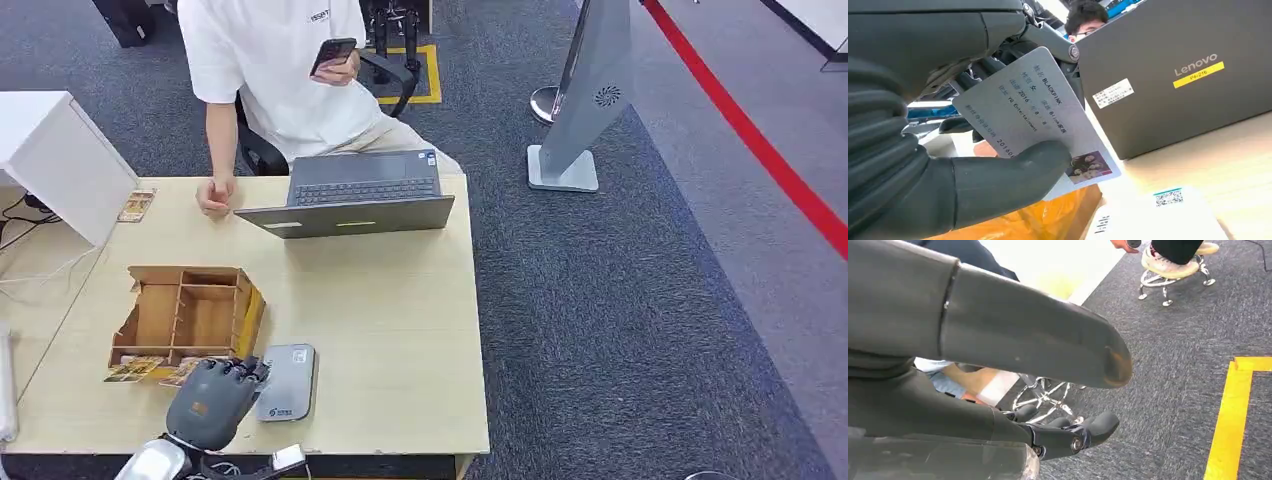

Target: Pass the card to the sensor for recognition and then transmit it.

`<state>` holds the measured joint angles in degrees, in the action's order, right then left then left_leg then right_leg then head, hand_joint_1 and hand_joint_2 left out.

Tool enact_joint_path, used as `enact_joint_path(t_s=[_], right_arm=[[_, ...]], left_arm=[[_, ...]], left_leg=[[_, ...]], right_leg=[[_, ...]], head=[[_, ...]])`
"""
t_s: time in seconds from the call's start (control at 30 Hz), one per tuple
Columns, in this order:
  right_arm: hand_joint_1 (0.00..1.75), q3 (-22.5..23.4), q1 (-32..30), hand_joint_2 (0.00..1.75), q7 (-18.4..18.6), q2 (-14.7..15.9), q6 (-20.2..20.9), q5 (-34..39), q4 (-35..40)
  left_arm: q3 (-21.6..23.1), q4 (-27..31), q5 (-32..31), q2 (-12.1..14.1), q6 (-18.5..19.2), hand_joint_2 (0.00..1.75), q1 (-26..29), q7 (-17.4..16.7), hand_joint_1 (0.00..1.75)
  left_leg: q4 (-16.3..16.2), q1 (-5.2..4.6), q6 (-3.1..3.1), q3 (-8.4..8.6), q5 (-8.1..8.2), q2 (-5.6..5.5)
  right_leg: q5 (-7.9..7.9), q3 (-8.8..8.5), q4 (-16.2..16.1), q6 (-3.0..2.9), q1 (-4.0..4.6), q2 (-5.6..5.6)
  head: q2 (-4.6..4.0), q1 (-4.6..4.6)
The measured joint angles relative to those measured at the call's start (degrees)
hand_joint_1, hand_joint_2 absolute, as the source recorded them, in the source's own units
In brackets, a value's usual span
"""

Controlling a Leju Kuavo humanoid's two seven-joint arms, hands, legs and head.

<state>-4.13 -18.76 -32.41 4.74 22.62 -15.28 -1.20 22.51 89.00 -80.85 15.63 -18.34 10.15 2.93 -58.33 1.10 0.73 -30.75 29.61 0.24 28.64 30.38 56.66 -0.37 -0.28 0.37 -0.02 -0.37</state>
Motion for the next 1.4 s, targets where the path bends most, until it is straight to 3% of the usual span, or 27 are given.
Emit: enact_joint_path(t_s=[0.4,0.63,0.97,1.23,1.4], right_arm=[[0.00,0.2,0.1,0.00,0.0,0.3,0.2,-0.4,0.0],[0.00,1.2,0.5,0.00,0.8,0.6,0.6,-1.2,0.0],[0.00,1.7,0.8,0.00,1.2,1.2,1.0,-1.3,0.0],[0.00,2.6,0.8,0.00,1.1,1.2,0.9,-2.1,0.0],[0.00,2.8,0.7,0.00,0.9,1.2,0.0,-2.8,0.0]], left_arm=[[1.1,-1.0,0.7,0.6,0.1,1.75,-0.2,-0.4,1.75],[1.8,-1.9,3.5,1.0,5.0,1.75,-0.3,-1.0,1.75],[3.0,-3.6,5.2,1.9,4.8,1.75,-0.5,-0.5,1.75],[3.9,-3.6,5.8,2.6,3.8,1.75,-0.6,-2.1,1.75],[3.7,-0.1,4.8,2.8,5.3,1.75,-1.2,-2.4,1.75]], left_leg=[[0.0,0.00,0.00,0.00,0.00,0.00],[0.0,0.00,0.00,0.00,0.00,0.00],[0.0,0.00,0.00,0.00,0.00,-0.03],[0.0,0.00,0.00,0.03,0.00,-0.03],[0.0,0.00,0.00,0.02,0.00,-0.04]], right_leg=[[0.00,0.00,0.0,0.00,0.00,0.00],[0.00,0.00,0.0,0.00,0.00,0.01],[0.00,-0.02,0.0,0.00,0.00,-0.03],[0.00,-0.01,0.0,0.00,0.00,-0.03],[0.00,-0.02,0.0,0.00,0.00,-0.03]], head=[[0.00,0.00],[0.00,0.02],[0.00,0.00],[0.00,0.02],[0.00,0.00]])
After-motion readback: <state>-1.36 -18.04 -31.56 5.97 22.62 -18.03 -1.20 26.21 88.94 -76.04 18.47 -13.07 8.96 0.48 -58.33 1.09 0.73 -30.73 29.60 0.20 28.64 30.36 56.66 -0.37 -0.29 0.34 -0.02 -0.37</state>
